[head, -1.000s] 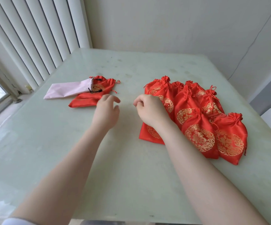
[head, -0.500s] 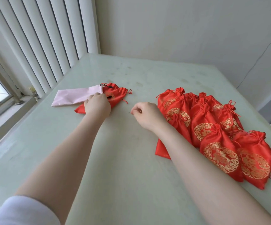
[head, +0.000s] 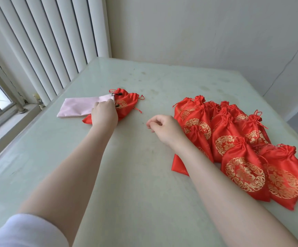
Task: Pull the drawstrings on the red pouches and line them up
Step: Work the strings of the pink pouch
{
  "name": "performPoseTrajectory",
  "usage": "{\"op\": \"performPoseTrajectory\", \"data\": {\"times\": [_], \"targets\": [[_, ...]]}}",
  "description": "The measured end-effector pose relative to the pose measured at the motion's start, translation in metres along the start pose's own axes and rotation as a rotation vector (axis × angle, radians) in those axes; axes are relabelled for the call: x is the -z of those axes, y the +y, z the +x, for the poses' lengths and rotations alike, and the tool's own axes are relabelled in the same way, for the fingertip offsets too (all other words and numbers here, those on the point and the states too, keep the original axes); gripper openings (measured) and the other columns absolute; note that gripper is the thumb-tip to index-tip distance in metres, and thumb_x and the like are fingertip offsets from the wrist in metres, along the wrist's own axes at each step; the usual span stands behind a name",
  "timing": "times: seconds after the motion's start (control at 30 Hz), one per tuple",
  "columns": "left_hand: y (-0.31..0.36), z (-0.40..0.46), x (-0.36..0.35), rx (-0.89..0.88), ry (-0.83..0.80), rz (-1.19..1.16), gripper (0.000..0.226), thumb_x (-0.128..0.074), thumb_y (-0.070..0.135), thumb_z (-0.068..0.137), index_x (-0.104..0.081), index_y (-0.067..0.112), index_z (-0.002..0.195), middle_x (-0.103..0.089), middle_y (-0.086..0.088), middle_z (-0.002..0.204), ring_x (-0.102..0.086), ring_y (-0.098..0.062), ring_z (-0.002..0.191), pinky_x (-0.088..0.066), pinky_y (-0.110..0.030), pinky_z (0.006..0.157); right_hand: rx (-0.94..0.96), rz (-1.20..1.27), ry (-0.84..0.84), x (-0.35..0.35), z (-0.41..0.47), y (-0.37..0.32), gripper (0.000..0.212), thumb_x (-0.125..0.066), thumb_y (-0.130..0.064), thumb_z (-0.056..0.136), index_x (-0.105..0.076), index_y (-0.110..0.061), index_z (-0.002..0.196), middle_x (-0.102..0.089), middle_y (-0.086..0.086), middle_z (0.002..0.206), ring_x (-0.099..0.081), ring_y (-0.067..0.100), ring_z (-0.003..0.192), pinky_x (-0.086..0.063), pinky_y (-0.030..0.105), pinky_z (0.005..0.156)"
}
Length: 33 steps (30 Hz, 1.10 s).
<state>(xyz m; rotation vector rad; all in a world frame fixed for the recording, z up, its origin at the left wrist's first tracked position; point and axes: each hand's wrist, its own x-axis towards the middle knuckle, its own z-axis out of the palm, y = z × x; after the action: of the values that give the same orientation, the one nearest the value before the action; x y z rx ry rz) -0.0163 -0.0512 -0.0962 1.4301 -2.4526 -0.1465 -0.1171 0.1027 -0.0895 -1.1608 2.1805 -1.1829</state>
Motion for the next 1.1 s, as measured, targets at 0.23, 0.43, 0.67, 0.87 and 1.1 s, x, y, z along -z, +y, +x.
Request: {"op": "performPoseTrajectory", "data": {"times": [0.23,0.43,0.67,0.87,1.1], "targets": [[-0.009,0.002,0.020,0.039,0.151,-0.232,0.026,-0.041,0.010,0.092,-0.064,0.009,0.104,-0.065,-0.020,0.096,-0.056,-0.036,0.092,-0.034,-0.035,0.073,-0.016,0.046,-0.024,-0.009,0.007,-0.001,0.020,-0.050,-0.014,0.089,-0.065,-0.023,0.080,-0.065,-0.001,0.087,-0.060,0.018,0.085,-0.045,0.028,0.076],[0.047,-0.040,0.091,-0.284,0.286,-0.972,0.021,-0.042,0.011,0.093,-0.060,0.018,0.100,-0.060,0.015,0.082,-0.052,0.003,0.071,-0.038,-0.011,0.065,0.007,0.489,0.073,0.005,0.000,-0.025,0.033,-0.036,-0.033,0.099,-0.055,-0.015,0.120,-0.057,-0.004,0.118,-0.049,0.008,0.112,-0.037,0.027,0.100],[0.080,-0.077,0.106,-0.148,-0.132,-1.393,0.020,-0.047,0.011,0.094,-0.062,0.019,0.084,-0.056,0.014,0.057,-0.045,0.001,0.045,-0.033,-0.012,0.043,0.168,0.611,0.338,0.041,-0.034,-0.038,0.026,-0.039,-0.028,0.100,-0.054,-0.017,0.083,-0.053,0.010,0.081,-0.047,0.010,0.081,-0.039,0.028,0.074],[0.087,-0.093,0.077,0.073,-0.310,-1.451,0.023,-0.049,0.017,0.092,-0.062,0.018,0.072,-0.048,0.000,0.066,-0.040,-0.013,0.059,-0.028,-0.025,0.054,0.126,0.496,0.320,0.062,-0.055,-0.034,0.032,-0.048,-0.027,0.096,-0.057,0.001,0.084,-0.050,-0.001,0.072,-0.043,0.007,0.067,-0.036,0.022,0.060],[0.089,-0.099,0.079,0.434,-0.728,-1.913,0.038,-0.037,0.020,0.098,-0.042,0.017,0.060,-0.059,-0.001,0.065,-0.061,-0.013,0.061,-0.045,-0.027,0.064,-0.121,1.021,0.160,0.072,-0.052,-0.031,0.024,-0.045,-0.013,0.097,-0.060,-0.012,0.077,-0.064,-0.001,0.075,-0.058,0.007,0.067,-0.048,0.022,0.069]]}}
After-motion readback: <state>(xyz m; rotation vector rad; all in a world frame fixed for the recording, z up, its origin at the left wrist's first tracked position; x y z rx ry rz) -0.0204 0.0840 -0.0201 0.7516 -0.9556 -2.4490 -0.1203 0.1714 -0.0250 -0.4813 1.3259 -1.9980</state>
